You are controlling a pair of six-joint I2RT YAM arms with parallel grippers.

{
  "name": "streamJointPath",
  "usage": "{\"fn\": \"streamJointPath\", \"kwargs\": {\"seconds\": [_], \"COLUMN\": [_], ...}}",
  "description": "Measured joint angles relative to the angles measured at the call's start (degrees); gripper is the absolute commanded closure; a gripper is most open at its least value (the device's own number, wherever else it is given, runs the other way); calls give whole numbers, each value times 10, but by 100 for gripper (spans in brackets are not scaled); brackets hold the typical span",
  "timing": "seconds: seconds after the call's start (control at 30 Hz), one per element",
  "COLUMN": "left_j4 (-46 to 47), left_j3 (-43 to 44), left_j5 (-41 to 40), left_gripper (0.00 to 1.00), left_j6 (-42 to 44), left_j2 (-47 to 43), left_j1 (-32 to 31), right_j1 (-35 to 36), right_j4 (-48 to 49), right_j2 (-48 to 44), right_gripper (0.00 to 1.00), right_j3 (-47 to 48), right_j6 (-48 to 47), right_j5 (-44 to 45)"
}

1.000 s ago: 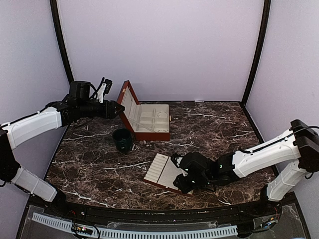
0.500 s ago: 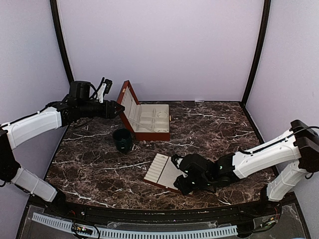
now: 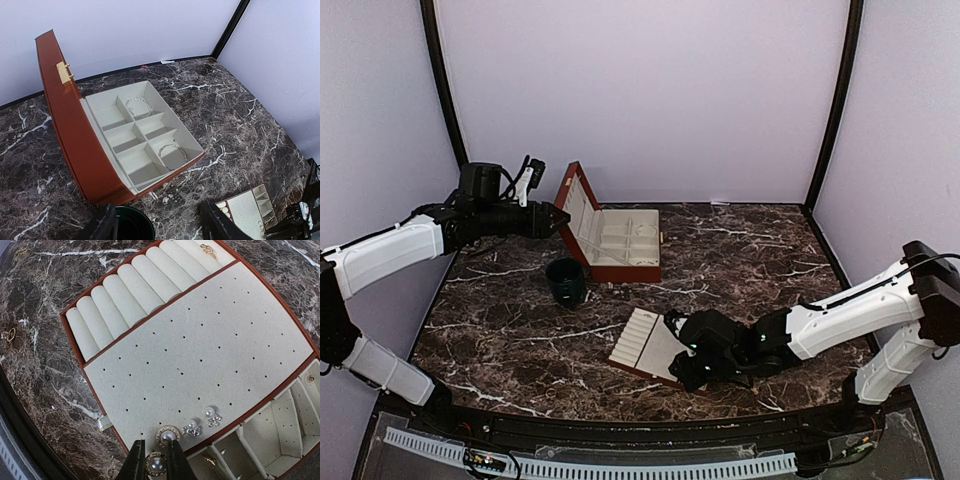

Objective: Organize the mixed jewelry
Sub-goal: Insert the earring into the earring holder.

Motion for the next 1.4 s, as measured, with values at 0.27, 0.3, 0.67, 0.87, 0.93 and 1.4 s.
{"fn": "streamJointPath", "kwargs": {"seconds": [0.27,0.3,0.67,0.87,0.93,1.4], "left_j4": [0,0,0,0,0,0], "left_j3": [0,0,0,0,0,0], "left_j5": [0,0,0,0,0,0], "left_gripper": [41,41,42,41,41,41], "left_j6": [0,0,0,0,0,0], "left_j2": [0,0,0,0,0,0], "left_j1": [0,0,0,0,0,0], "right_j1": [0,0,2,2,2,3], "right_j4": [10,12,15,14,14,21], "right_j2": [5,6,7,1,1,-3], "right_gripper": [100,100,100,100,100,100], "right_j3": [0,0,0,1,2,3], "right_j6": [0,0,0,0,0,-1], "right_j5": [0,1,11,21,24,26]}}
